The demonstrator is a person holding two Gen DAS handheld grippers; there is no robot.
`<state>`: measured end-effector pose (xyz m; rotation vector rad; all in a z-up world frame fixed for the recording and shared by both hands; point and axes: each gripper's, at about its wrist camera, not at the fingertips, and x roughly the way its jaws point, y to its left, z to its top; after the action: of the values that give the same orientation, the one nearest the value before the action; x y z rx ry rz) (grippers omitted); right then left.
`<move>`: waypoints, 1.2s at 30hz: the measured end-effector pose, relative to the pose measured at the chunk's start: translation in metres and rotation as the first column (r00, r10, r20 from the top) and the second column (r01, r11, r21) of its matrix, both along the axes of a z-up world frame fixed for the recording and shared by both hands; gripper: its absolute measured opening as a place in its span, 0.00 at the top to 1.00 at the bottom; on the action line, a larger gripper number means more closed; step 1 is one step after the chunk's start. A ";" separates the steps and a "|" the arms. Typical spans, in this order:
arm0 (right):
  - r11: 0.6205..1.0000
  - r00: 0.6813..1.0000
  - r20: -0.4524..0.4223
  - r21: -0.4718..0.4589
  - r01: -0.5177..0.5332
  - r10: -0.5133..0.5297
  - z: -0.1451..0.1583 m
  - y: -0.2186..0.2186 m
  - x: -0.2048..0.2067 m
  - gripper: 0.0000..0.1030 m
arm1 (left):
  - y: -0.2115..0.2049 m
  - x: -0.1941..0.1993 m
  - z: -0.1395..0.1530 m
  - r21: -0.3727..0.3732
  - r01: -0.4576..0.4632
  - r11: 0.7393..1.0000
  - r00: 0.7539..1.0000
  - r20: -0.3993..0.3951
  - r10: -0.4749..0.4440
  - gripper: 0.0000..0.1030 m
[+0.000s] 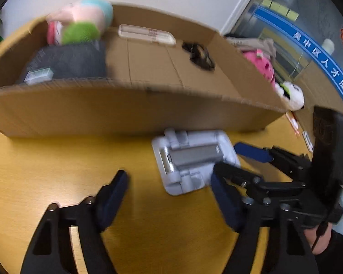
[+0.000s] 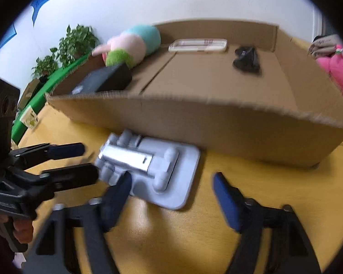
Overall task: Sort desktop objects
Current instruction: 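Move both tools to the white phone stand and close the left gripper on it, then lift the phone stand with the left gripper and carry it over the box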
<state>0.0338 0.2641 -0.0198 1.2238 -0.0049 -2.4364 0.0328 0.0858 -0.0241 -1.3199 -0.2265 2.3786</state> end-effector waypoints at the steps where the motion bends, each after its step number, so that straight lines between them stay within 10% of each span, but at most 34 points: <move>1: 1.000 1.000 0.003 -0.011 -0.007 0.007 0.000 0.000 0.001 0.52 | 0.001 0.001 0.000 -0.005 -0.001 1.000 1.000 -0.005 0.001 0.41; 3: 0.999 1.000 0.012 -0.038 -0.004 0.005 -0.001 0.002 0.002 0.55 | 0.001 0.000 -0.001 0.016 0.000 1.000 1.000 0.005 0.000 0.69; 19: 0.996 0.999 -0.046 -0.081 0.022 -0.026 0.007 -0.001 0.038 0.67 | -0.014 0.022 0.005 0.015 -0.027 1.000 1.000 -0.006 0.027 0.74; 36: 0.991 0.959 -0.282 -0.129 -0.015 -0.022 0.117 -0.012 0.053 0.67 | -0.031 0.032 0.127 0.042 -0.034 0.999 0.959 -0.280 0.045 0.74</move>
<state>0.0871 0.2518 0.0977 0.8129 -0.0831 -2.5481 0.0645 0.0544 0.1030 -0.9534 -0.2134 2.5464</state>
